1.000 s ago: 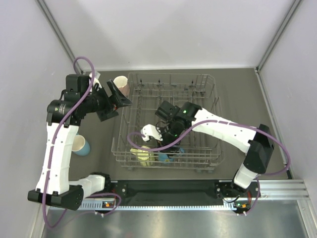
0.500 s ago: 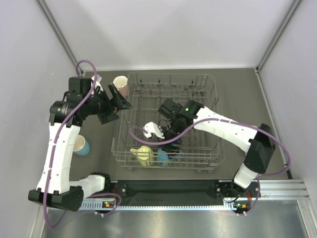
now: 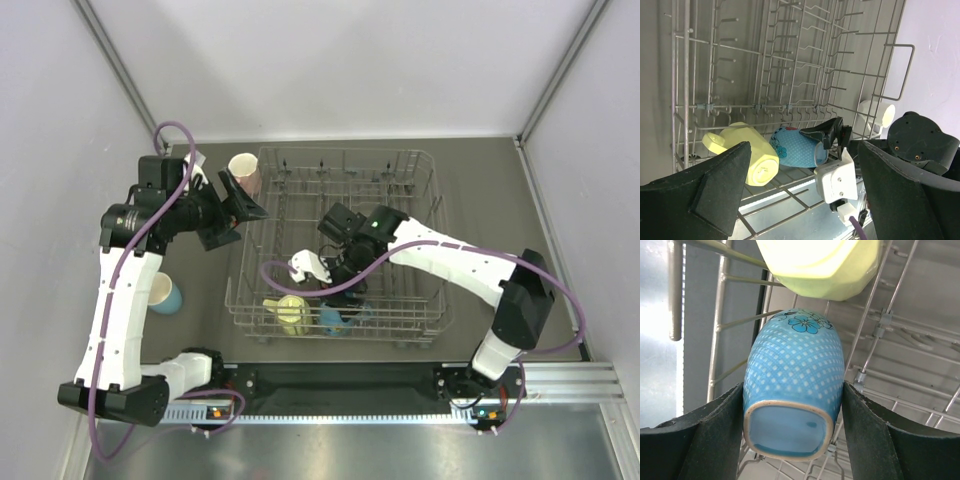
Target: Load the cups into the dish rack
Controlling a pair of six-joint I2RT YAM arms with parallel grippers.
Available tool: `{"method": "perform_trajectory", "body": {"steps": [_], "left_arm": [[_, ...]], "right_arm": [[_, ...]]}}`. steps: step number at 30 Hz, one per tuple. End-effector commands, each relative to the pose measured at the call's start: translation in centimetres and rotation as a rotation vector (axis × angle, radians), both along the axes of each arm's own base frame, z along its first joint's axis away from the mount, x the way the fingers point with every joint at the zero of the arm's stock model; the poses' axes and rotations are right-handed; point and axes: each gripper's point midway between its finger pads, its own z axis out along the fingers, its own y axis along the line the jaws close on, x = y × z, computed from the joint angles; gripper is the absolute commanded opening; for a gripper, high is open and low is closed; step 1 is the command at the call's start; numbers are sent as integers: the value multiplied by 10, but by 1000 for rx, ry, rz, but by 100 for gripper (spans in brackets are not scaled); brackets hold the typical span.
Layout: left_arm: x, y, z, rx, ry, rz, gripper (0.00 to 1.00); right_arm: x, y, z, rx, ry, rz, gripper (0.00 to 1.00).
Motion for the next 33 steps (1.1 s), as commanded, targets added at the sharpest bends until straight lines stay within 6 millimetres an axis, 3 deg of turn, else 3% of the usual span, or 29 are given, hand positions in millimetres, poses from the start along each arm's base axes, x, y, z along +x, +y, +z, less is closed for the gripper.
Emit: {"method": "perform_trajectory", "body": {"steps": [1, 9, 16, 23, 33], "left_arm": [[3, 0, 15, -16, -67, -1, 92], [6, 0, 15, -18, -65, -3, 92], [9, -1, 16, -20, -61, -8, 92], [12, -2, 16, -25, -61, -16, 92], [15, -2, 17, -28, -62, -22, 92]], "right_arm": [[0, 14, 9, 44, -28, 10, 0], [0, 20, 5, 18, -37, 1, 1], [-3, 23, 4, 10, -36, -5, 11], [-3, 21, 6, 9, -40, -17, 41], [-4, 23, 16, 53, -41, -6, 66]]}}
